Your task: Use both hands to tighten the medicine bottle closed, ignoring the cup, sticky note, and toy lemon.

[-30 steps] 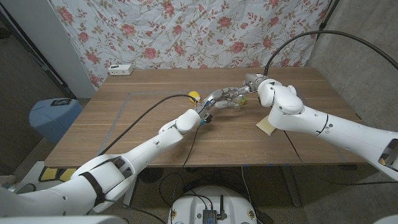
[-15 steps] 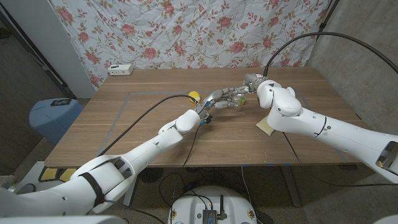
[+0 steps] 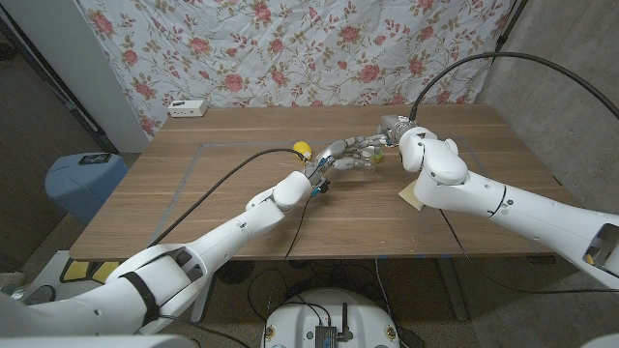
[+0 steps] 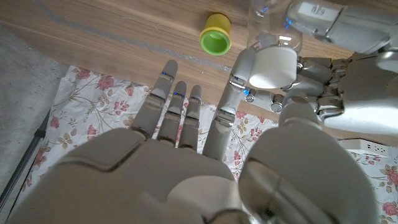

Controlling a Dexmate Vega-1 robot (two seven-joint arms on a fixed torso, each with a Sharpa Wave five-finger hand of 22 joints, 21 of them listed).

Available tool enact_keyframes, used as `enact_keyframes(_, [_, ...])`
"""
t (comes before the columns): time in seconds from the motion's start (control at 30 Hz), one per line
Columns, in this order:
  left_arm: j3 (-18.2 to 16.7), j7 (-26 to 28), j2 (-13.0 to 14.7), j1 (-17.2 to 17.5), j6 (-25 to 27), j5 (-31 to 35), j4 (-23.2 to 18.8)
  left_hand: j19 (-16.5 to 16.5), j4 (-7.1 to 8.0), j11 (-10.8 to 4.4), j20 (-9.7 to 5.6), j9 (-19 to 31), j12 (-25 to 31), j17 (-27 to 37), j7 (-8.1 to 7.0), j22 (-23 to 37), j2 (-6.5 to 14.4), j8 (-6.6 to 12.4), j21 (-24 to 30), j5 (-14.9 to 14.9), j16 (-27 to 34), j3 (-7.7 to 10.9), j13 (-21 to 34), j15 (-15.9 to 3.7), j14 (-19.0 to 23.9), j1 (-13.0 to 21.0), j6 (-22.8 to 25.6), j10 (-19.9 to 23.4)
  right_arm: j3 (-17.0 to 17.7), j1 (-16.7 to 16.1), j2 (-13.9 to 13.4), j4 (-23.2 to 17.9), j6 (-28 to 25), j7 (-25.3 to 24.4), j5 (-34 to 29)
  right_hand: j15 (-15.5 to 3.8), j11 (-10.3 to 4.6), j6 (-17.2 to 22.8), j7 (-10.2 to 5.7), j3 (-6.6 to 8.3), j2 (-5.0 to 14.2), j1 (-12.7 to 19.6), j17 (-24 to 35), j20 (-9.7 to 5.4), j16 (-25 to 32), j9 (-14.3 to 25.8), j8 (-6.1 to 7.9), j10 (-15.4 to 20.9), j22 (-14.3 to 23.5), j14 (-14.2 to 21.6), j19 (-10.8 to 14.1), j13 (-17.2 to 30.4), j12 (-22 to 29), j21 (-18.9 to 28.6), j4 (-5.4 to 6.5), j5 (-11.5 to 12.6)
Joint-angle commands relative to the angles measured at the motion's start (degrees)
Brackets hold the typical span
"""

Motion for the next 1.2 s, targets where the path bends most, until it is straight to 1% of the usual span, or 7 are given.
enact_keyframes(0.03, [-0.2, 0.2, 0.5, 0.7, 0.3, 0.1, -1.2, 0.0, 0.07, -0.95, -0.39, 0.2, 0.3, 0.2, 0.01, 0.1, 0.5, -0.06, 0.3, 0.2, 0.2, 0.49, 0.1, -4.87, -0.1, 0.3, 0.4, 1.2, -1.3, 0.2, -0.6, -1.4, -2.3, 1.2, -2.1, 0.39, 0.17, -3.1, 0.09, -1.01, -0.6, -1.4, -0.1, 0.08, -0.6, 0.2, -1.49, -0.4, 0.1, 0.0, 0.0, 0.1, -0.6, -0.3, 0.3, 0.9])
enact_keyframes(0.13, [-0.2, 0.2, 0.6, 0.8, 0.3, 0.1, -1.4, 0.0, 0.11, -0.75, -0.37, 0.2, 0.2, 0.2, 0.03, 0.1, 0.5, -0.05, 0.3, 0.2, 0.2, 0.46, 0.1, -4.86, -0.1, 0.2, 0.4, 1.1, -1.2, 0.2, -0.9, -2.0, -2.7, 1.5, -2.2, 0.5, -0.13, -4.7, 0.34, -1.42, -0.88, -2.1, -0.1, 0.23, -0.9, 0.3, -2.3, -1.1, 0.2, -0.2, -0.4, 0.1, -1.1, -0.5, 0.48, 1.2])
enact_keyframes(0.4, [-0.4, 0.3, 1.2, 1.2, 0.6, 0.4, -2.5, 0.0, 0.04, -1.03, -0.4, 0.2, 0.3, 0.3, -0.01, 0.1, 0.5, -0.06, 0.3, 0.2, 0.2, 0.48, 0.1, -4.9, -0.1, 0.4, 0.4, 1.2, -0.8, 0.0, -1.8, -3.3, -3.0, 2.3, -2.0, 1.25, 0.63, -9.9, 0.95, -2.82, -1.79, -4.4, 0.0, 0.83, -1.7, 1.1, -4.37, -2.9, 0.2, -1.2, -1.5, 0.2, -2.2, -1.0, 1.13, 1.9])
enact_keyframes(0.57, [-0.7, 0.4, 1.8, 1.7, 1.3, 0.4, -3.4, 0.0, -0.01, -0.92, -0.44, 0.2, 0.3, 0.3, 0.04, 0.1, 0.5, -0.05, 0.4, 0.2, 0.2, 0.45, 0.1, -4.94, 0.0, 0.5, 0.4, 1.2, -0.7, 0.1, -2.2, -3.8, -2.8, 2.5, -2.1, 1.08, 0.89, -12.6, 0.78, -3.17, -1.76, -5.0, 0.0, 0.91, -2.2, 1.6, -5.22, -4.4, 0.2, -2.0, -2.1, 0.3, -2.7, -1.2, 1.3, 2.4])
enact_keyframes(0.77, [-0.8, 0.1, 2.1, 1.6, 1.6, 0.4, -3.9, 0.0, -0.02, -0.99, -0.43, 0.2, 0.3, 0.3, 0.03, 0.1, 0.5, -0.06, 0.4, 0.2, 0.2, 0.48, 0.1, -4.96, 0.0, 0.5, 0.4, 1.3, 0.3, 0.1, -2.8, -4.4, -1.6, 3.3, -1.1, 1.56, 1.44, -17.0, 1.59, -3.62, -1.78, -5.6, 0.1, 0.97, -2.6, 2.3, -6.58, -6.3, 0.2, -2.9, -2.9, 0.4, -3.1, -1.3, 1.36, 2.9])
enact_keyframes(1.0, [-0.9, -0.4, 2.4, 0.9, 1.4, 0.6, -3.8, 0.0, 0.01, -0.82, -0.45, 0.2, 0.3, 0.2, 0.12, 0.1, 0.5, -0.06, 0.4, 0.2, 0.2, 0.46, 0.1, -5.05, 0.0, 0.5, 0.4, 1.2, 2.5, -0.2, -3.6, -4.6, 1.5, 4.4, 1.7, 1.45, 2.47, -22.2, 2.7, -3.63, -1.5, -5.0, 0.1, 0.96, -3.3, 3.0, -7.96, -9.9, 0.2, -4.7, -4.1, 0.6, -3.5, -1.5, 0.78, 3.8])
enact_keyframes(1.2, [-1.0, -0.7, 2.7, 0.5, 1.2, 0.8, -3.7, 0.1, 0.0, -0.9, -0.48, 0.2, 0.3, 0.2, 0.05, 0.1, 0.5, -0.05, 0.4, 0.2, 0.2, 0.45, 0.1, -5.19, 0.0, 0.5, 0.4, 1.4, 5.5, -1.2, -4.4, -4.7, 5.0, 5.0, 5.7, 2.85, 3.48, -26.8, 3.27, -3.05, -0.76, -3.3, 0.0, 1.46, -3.7, 3.6, -8.97, -12.7, 0.2, -7.0, -5.5, 0.7, -3.5, -1.7, -0.29, 4.5])
